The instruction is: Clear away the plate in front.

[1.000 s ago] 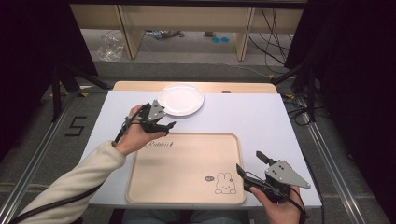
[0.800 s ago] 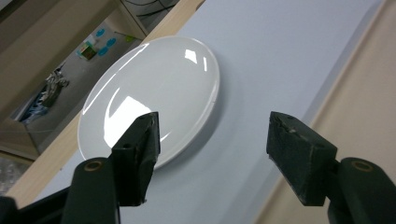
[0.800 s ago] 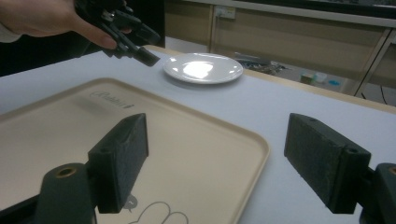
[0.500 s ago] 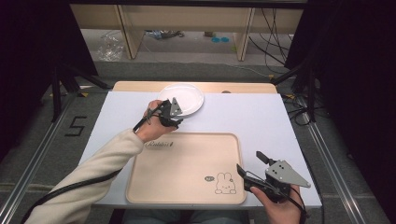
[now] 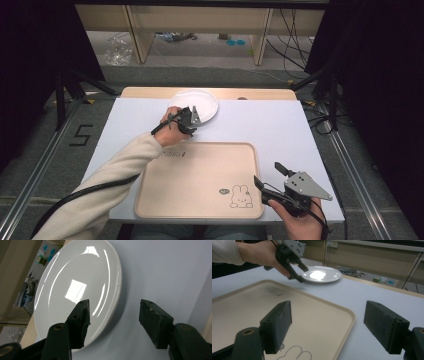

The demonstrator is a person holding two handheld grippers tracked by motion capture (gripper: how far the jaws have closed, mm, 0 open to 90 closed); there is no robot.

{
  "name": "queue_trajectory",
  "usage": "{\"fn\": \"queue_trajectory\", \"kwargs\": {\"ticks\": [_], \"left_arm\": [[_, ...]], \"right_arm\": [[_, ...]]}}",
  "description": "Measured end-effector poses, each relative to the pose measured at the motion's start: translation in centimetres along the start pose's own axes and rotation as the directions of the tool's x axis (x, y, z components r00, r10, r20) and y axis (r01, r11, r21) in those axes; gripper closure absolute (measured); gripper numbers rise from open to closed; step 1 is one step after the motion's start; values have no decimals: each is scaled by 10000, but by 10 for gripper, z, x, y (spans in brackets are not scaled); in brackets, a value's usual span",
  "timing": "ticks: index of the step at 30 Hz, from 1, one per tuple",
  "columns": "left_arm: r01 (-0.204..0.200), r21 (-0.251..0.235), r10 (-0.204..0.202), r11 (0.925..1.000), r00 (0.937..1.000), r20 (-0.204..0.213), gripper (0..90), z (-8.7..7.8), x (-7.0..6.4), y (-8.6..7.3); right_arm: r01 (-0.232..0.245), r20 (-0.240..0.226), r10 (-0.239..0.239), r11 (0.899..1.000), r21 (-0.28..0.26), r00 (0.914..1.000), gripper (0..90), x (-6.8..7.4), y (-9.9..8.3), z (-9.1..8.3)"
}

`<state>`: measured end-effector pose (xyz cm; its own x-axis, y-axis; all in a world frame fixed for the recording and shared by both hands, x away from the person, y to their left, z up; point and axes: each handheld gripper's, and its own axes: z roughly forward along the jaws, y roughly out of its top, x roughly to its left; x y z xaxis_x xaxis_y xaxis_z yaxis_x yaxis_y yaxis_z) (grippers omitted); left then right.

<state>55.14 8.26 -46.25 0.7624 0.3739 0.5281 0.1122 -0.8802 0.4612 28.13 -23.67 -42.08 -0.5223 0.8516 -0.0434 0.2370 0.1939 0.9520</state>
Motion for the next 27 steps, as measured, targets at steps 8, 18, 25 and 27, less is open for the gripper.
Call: {"fn": "queue_trajectory", "kwargs": {"ticks": [8, 18, 25, 27], "left_arm": [[-618, 375, 621, 9974, 9980, -79, 448, 8, -2, 1], [-1032, 682, 1058, 9923, 9938, -353, 580, 14, -2, 0], [-1230, 849, 1269, 9888, 9910, -420, 658, 18, -3, -1], [-1394, 990, 1438, 9853, 9888, -395, 671, 20, -4, -1]], "right_arm": [[-27, -52, 28, 9998, 185, 10000, 236, -1, 0, -1], [-106, -94, 107, 9999, 55, 9999, 237, -1, -1, 1], [-109, -77, 109, 9999, 63, 9999, 238, -1, -1, 1], [-83, -68, 84, 9999, 82, 9999, 239, -1, -1, 1]]}}
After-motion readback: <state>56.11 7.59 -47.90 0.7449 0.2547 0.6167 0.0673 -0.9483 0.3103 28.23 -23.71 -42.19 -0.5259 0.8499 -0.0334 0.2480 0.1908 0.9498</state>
